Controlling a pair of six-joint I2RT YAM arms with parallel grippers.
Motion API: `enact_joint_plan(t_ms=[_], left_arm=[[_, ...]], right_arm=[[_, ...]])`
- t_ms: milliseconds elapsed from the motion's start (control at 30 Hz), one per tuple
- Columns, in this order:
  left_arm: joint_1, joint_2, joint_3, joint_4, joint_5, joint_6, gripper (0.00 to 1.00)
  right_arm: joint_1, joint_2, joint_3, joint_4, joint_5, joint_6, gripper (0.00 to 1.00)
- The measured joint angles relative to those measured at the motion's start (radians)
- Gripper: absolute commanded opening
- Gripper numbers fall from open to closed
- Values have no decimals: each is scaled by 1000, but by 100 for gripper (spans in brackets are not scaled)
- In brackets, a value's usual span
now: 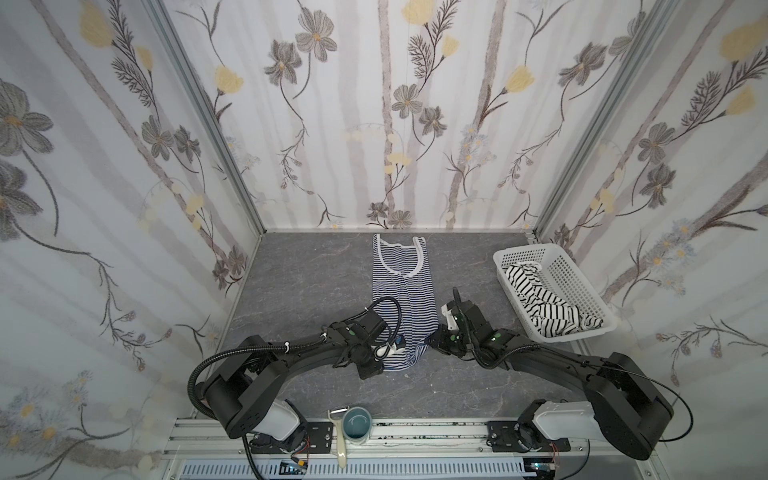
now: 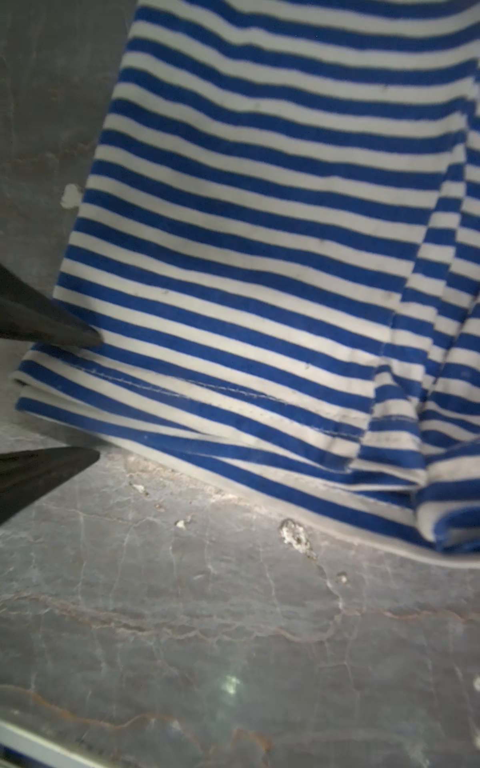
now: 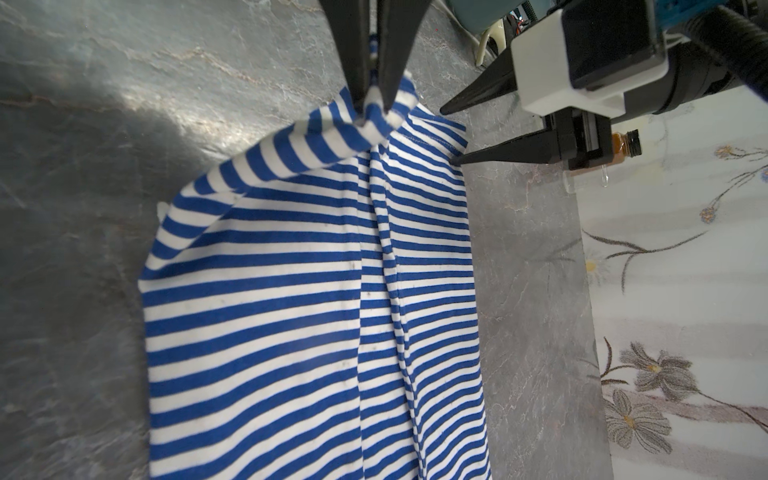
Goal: Fold and stack the tank tops
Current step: 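Grasp the near hem corners of the tank top with both grippers, then lift the held hem with both grippers and fold it onto the neckline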
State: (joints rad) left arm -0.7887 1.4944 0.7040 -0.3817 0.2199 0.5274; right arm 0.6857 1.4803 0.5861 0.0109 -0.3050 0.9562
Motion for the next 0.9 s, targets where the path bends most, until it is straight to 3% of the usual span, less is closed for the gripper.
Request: enact_joint_plan(t_ms=[67,333,733,900], left_arm=[[-8,11,-2,29,-19,6,14],[-18,2,-10,52,-47,25,0],[-21,-95,72,-182,137,10,0],[-13,-119,131,-245,142,-5,0]], right_arm=[[-6,0,-2,0,0,0,0],[-35,-5,-13,-2,-3,-8,0],[-30,-212,-105,-49,-2,12,0],[-26,-267,-58,-108,2,19,0]])
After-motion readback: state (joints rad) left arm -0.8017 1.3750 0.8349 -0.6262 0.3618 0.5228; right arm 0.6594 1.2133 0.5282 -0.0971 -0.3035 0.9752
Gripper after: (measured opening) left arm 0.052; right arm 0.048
